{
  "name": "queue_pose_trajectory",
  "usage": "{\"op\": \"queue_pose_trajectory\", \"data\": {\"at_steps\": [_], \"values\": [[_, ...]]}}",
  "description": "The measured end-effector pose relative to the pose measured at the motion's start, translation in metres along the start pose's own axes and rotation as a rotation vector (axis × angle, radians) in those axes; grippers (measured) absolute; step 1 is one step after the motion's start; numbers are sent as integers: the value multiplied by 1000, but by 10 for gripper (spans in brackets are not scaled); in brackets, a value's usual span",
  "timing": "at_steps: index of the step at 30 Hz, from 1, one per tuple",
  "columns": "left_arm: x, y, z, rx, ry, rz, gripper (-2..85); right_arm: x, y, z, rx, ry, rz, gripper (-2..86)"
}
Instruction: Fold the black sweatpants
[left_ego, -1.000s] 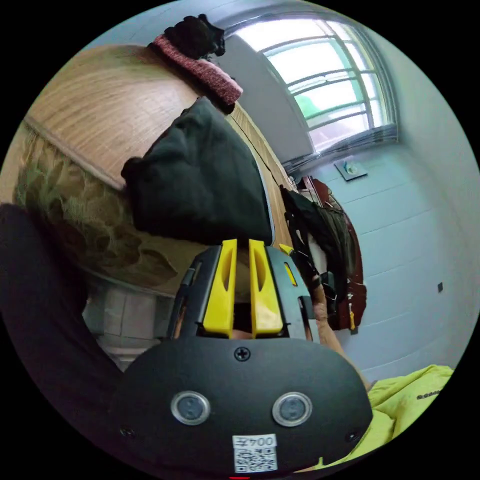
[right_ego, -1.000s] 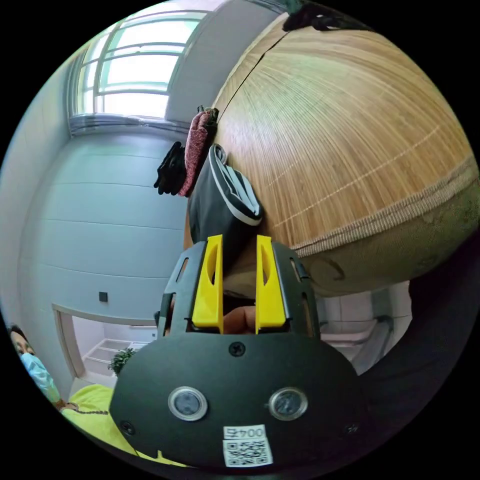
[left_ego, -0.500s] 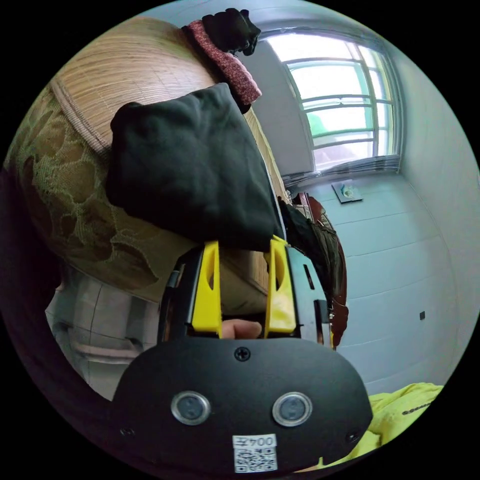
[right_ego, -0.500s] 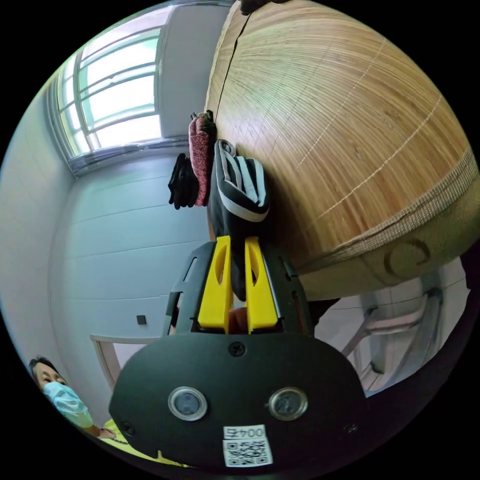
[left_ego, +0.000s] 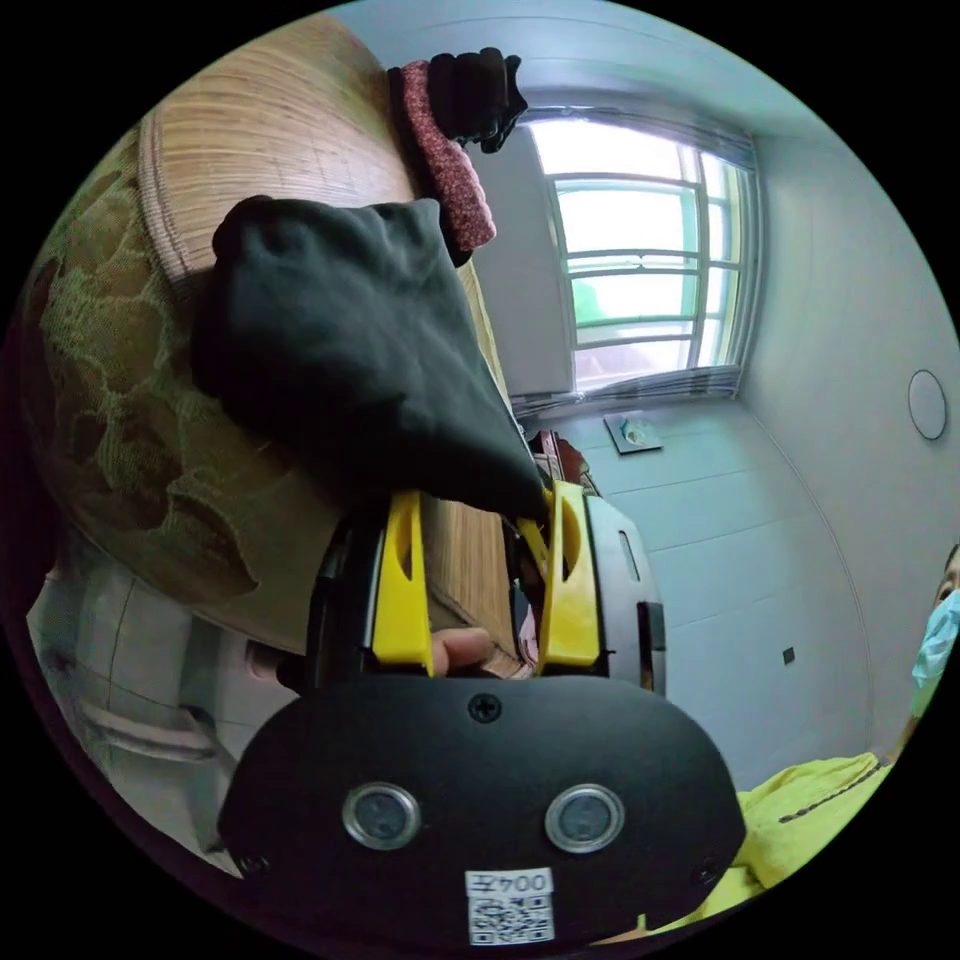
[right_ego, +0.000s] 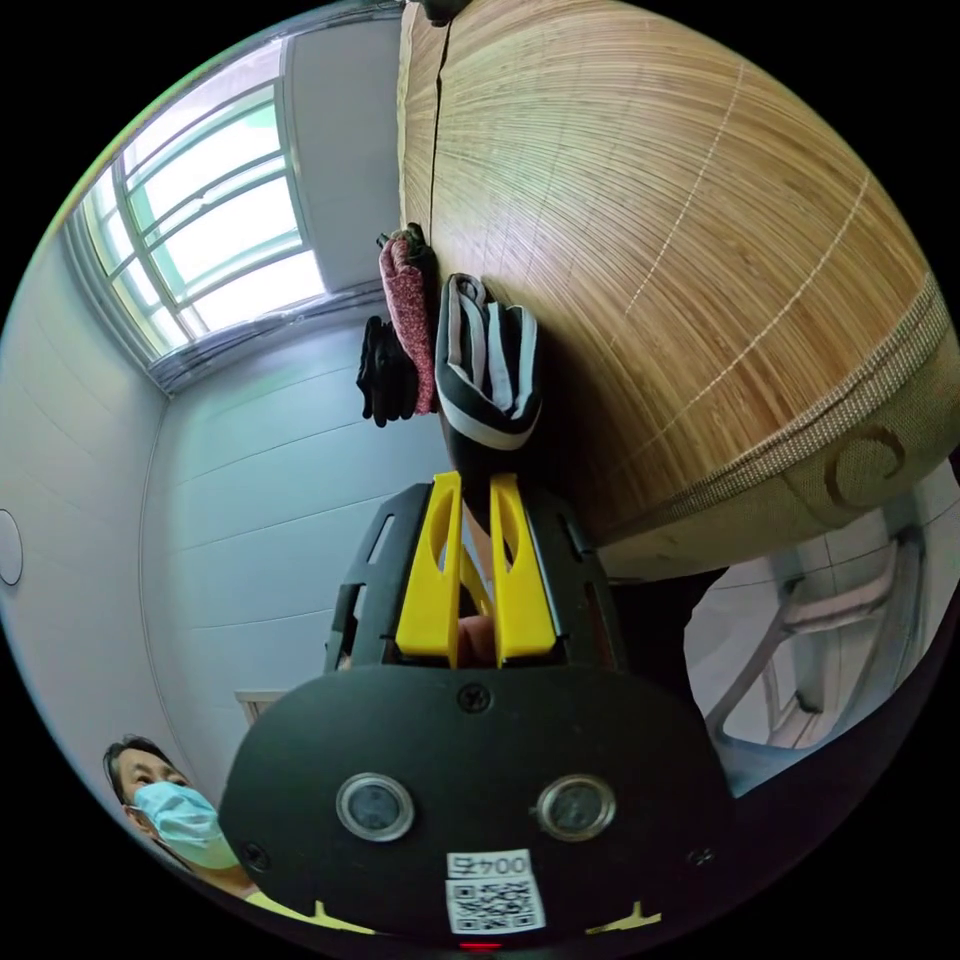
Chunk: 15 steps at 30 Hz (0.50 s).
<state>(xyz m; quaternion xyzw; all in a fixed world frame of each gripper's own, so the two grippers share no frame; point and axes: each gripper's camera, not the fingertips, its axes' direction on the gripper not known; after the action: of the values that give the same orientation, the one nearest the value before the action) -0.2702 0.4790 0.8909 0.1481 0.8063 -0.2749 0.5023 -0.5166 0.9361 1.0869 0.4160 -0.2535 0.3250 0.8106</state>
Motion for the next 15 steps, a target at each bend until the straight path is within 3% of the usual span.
{"op": "queue_pose_trajectory", "data": {"at_steps": [5, 8, 10, 15], "values": [[-24, -13, -2, 62, -94, -159, 131, 21, 13, 13, -89, 68, -95, 64], [-12, -22, -9, 43, -244, -91, 105, 17, 20, 9, -198, 298, -264, 98], [-6, -31, -11, 2, -284, -41, 99, 9, 20, -10, -154, 374, -338, 119], [-8, -48, -17, -45, -311, -5, 93, -30, -40, 5, -103, 323, -454, 173]]}}
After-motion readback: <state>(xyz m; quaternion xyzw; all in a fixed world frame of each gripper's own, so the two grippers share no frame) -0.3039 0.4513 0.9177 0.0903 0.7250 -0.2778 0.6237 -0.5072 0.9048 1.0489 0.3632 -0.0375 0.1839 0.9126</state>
